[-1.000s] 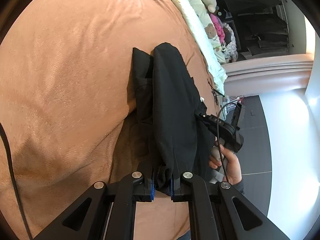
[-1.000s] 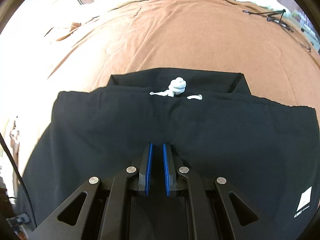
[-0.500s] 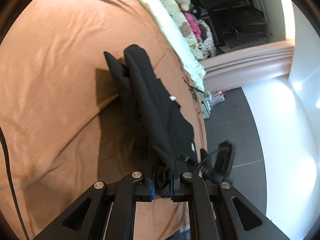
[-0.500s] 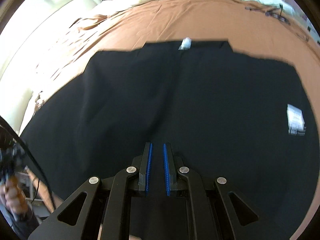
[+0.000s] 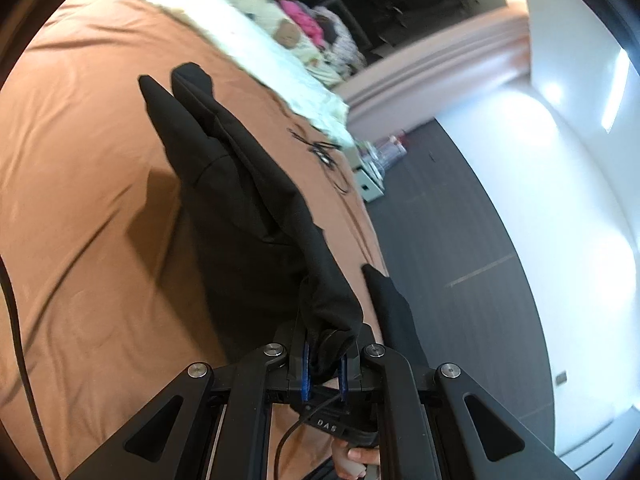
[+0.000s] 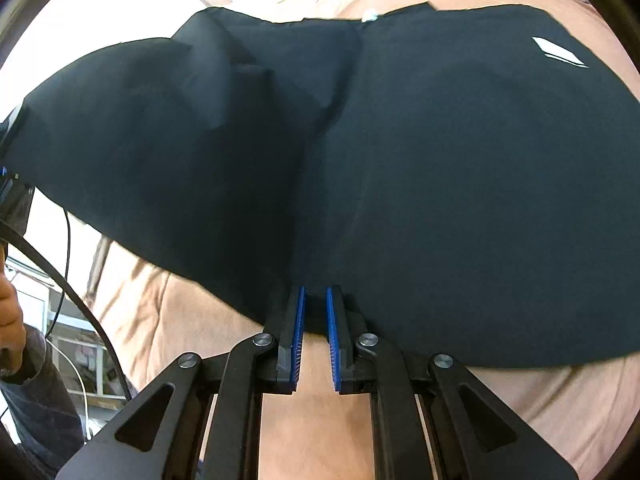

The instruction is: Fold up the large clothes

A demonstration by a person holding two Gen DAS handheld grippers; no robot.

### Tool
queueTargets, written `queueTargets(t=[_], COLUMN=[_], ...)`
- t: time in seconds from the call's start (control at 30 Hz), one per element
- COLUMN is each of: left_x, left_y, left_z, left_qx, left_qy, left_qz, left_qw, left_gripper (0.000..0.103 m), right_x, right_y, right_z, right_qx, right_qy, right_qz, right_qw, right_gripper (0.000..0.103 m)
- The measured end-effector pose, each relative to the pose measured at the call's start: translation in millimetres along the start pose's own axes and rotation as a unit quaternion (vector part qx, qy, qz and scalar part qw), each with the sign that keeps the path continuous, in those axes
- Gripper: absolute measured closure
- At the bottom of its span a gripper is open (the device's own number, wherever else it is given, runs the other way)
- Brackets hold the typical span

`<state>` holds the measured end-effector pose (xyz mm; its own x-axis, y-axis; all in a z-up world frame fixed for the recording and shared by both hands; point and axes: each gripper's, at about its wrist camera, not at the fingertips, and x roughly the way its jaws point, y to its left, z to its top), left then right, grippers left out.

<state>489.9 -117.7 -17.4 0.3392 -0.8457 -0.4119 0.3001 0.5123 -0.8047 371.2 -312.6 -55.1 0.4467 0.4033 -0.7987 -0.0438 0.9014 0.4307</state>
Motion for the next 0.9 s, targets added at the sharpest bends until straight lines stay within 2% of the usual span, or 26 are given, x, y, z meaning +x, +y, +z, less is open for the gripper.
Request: queueTargets(t=[0.1,0.13,0.33,0.37,0.43,0.47,0.5,0.73,0.9], left_x=[18,25,72,82,101,110,120,204,272], left_y=[-23,-30,-66,-72,-81,-85,-89,-105,-102], left_z=[4,5,4,3,2,1,2,-15,-38], left_qx=[0.023,0.03,0.062,0.068,0.077,0.08,0.083,0.096,0.101], left_qy=[0.012,0.017,0.052,0.06,0.075,0.082,0.089,0.155,0.214], left_qz=[-0.001,-0.001,-0.013,-0.014,-0.018,-0.019,-0.02,-0.018,0.025], left_qw=[0.9997,0.9994,0.9966,0.9957,0.9941,0.9932,0.9924,0.983,0.9713], left_gripper=[0.093,0.093,0.093,0.093,0.093,0.093,0.093,0.093,0.093], right_x=[-21,-31,-76,-92,-106,-112,-119,-149,-167], right_y=[-18,-26,-67,-82,-100,-106,-114,-162,-189], right_z=[-1,-2,-9,-13,-19,-23,-25,-61,-80], right_qx=[0.016,0.024,0.06,0.067,0.083,0.091,0.099,0.157,0.191], right_qy=[-0.031,-0.044,-0.094,-0.102,-0.119,-0.13,-0.142,-0.171,-0.181], right_qz=[0.001,0.0,-0.003,-0.002,-0.003,-0.005,-0.008,-0.025,-0.036], right_qw=[0.999,0.999,0.994,0.992,0.989,0.987,0.985,0.972,0.964], right_gripper=[0.096,0.092,0.091,0.088,0.068,0.05,0.043,0.043,0.043])
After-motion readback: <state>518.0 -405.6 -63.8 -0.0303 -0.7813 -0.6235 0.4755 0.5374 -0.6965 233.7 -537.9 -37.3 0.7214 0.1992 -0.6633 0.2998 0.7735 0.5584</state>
